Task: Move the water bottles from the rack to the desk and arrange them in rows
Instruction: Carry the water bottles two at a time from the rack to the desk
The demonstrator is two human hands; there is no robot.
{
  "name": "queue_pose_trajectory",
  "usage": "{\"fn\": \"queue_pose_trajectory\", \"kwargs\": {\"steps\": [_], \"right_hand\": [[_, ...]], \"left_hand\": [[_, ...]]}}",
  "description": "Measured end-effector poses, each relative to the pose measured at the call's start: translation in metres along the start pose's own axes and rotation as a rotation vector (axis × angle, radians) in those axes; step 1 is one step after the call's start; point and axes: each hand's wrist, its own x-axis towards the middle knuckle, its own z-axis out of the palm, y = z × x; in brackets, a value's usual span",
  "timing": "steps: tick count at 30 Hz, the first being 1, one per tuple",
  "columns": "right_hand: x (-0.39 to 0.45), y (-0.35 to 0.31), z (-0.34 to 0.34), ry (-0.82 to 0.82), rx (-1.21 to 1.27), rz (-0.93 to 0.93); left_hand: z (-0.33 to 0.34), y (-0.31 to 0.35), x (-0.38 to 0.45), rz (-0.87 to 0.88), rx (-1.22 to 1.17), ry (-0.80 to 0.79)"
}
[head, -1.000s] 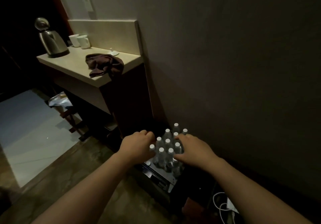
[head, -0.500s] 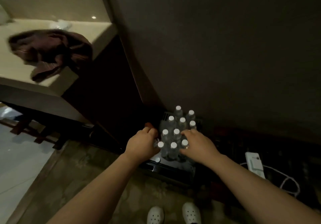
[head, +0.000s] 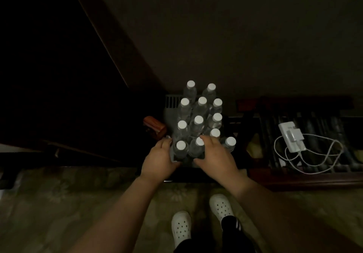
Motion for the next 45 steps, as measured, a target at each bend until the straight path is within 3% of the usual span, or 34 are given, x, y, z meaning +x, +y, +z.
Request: {"fn": "queue_pose_trajectory", "kwargs": {"steps": [12,26,33,38,45], "right_hand": [[0.033,0.011,0.060,0.153,0.039,0.069],[0.047,0.018,0.077,0.220,-0.013,0.088],[0.040,0.019,0.074,0.235,0.035,0.075],[0.011,0.013,0.049,0.282,0.203,0.062],[-0.061,0.006,-0.055,0.289,0.398,0.098]], "left_hand": [[0.056,-0.012,0.034,0.029,-0.278,0.032],[0.067,-0.013,0.046,0.055,-0.315,0.101],[0.057,-0.007,0.041,0.075,-0.187,0.080],[0.035,0.009,0.018,0.119,-0.161,0.134],[-0.048,0.092,-0.023,0.171,-0.066,0.113]]}}
